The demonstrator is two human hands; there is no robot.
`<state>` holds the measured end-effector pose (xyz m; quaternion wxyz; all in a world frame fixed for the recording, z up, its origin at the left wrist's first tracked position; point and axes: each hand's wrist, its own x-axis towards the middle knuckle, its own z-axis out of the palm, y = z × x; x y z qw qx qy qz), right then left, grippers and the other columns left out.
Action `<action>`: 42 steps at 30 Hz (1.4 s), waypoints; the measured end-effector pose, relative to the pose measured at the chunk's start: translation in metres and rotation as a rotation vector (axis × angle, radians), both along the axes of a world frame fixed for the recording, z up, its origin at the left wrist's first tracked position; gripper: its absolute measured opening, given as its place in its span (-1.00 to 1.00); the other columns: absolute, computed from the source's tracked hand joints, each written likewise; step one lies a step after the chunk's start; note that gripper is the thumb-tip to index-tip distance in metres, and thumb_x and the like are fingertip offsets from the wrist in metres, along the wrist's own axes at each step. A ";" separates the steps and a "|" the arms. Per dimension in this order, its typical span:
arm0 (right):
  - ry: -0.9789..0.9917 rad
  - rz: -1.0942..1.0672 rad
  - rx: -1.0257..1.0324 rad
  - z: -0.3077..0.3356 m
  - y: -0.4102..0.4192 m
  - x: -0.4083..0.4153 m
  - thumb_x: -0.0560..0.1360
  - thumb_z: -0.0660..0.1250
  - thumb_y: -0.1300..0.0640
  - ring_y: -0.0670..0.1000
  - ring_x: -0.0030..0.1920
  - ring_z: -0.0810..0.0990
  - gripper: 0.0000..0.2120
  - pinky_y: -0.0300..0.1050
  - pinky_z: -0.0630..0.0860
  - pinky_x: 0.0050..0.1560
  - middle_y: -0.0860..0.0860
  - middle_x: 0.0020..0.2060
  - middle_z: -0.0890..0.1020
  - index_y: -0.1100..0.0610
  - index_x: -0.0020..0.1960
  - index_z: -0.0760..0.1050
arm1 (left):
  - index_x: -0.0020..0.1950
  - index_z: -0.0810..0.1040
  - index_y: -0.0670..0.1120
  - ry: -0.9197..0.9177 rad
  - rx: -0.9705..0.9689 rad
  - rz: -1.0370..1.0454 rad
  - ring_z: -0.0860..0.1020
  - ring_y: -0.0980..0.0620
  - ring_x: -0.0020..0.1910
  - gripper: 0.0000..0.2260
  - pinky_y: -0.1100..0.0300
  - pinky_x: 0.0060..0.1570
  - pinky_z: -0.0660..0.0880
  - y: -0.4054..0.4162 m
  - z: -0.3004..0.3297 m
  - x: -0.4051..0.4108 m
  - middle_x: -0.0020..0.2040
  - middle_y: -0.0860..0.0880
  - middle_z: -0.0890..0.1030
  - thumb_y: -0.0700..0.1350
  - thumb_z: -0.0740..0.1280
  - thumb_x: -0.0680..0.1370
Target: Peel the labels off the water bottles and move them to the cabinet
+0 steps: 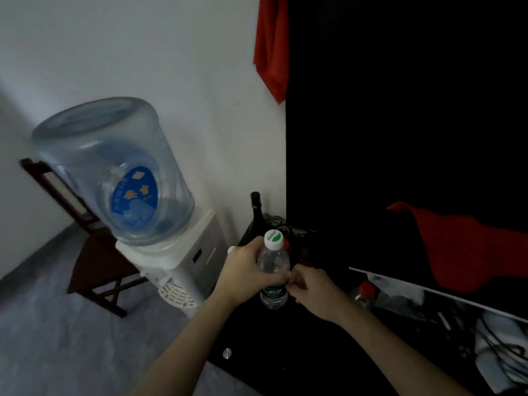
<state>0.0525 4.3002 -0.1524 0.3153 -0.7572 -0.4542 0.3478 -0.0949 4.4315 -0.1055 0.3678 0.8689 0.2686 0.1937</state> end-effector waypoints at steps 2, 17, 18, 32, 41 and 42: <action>0.019 -0.057 -0.024 -0.009 0.009 0.000 0.57 0.34 0.07 -0.08 -0.16 0.66 -0.92 0.04 0.63 -0.01 -0.01 -0.19 0.65 0.04 -0.08 0.50 | 0.12 0.58 0.05 0.012 -0.047 -0.039 0.66 0.24 -0.06 -0.51 0.06 -0.04 0.63 0.018 -0.014 0.008 -0.05 0.16 0.71 0.20 0.61 0.29; 0.130 -0.357 -0.315 -0.111 0.050 0.003 0.57 0.28 0.14 0.12 -0.11 0.68 -0.91 0.18 0.63 0.02 0.12 -0.10 0.66 0.16 -0.03 0.48 | 0.09 0.47 0.23 0.165 -0.296 -0.186 0.56 0.49 -0.03 -0.54 0.55 -0.13 0.45 0.067 -0.151 0.052 -0.09 0.32 0.63 0.20 0.55 0.27; 0.129 -0.360 -0.328 -0.116 0.052 0.004 0.57 0.28 0.14 0.15 -0.10 0.68 -0.91 0.18 0.63 0.00 0.14 -0.10 0.67 0.17 -0.03 0.48 | 0.06 0.46 0.23 0.178 -0.310 -0.179 0.56 0.47 -0.03 -0.56 0.55 -0.13 0.46 0.068 -0.158 0.052 -0.10 0.32 0.63 0.15 0.57 0.28; 0.204 -0.483 -0.392 -0.155 0.059 -0.004 0.55 0.31 0.12 0.19 -0.05 0.68 -0.88 0.14 0.62 -0.03 0.16 -0.09 0.67 0.17 -0.02 0.49 | 0.14 0.49 0.11 0.227 -0.367 -0.299 0.63 0.29 0.01 -0.52 0.46 -0.09 0.50 0.079 -0.199 0.055 0.01 0.17 0.66 -0.05 0.63 0.33; 0.276 -0.554 -0.348 -0.142 0.048 -0.012 0.55 0.27 0.10 0.16 -0.06 0.68 -0.86 0.17 0.62 0.03 0.12 -0.10 0.68 0.15 -0.04 0.54 | 0.29 0.37 0.16 0.404 -0.329 -0.370 0.57 0.14 0.17 -0.29 0.13 0.11 0.52 0.071 -0.174 0.057 0.18 0.14 0.58 0.23 0.60 0.24; 0.285 -0.574 -0.325 -0.137 0.045 -0.013 0.56 0.27 0.10 0.13 -0.09 0.68 -0.88 0.16 0.63 0.02 0.09 -0.13 0.68 0.11 -0.07 0.54 | 0.40 0.34 0.10 0.427 -0.299 -0.375 0.52 0.07 0.27 -0.19 0.06 0.23 0.49 0.070 -0.168 0.055 0.28 0.08 0.53 0.17 0.63 0.25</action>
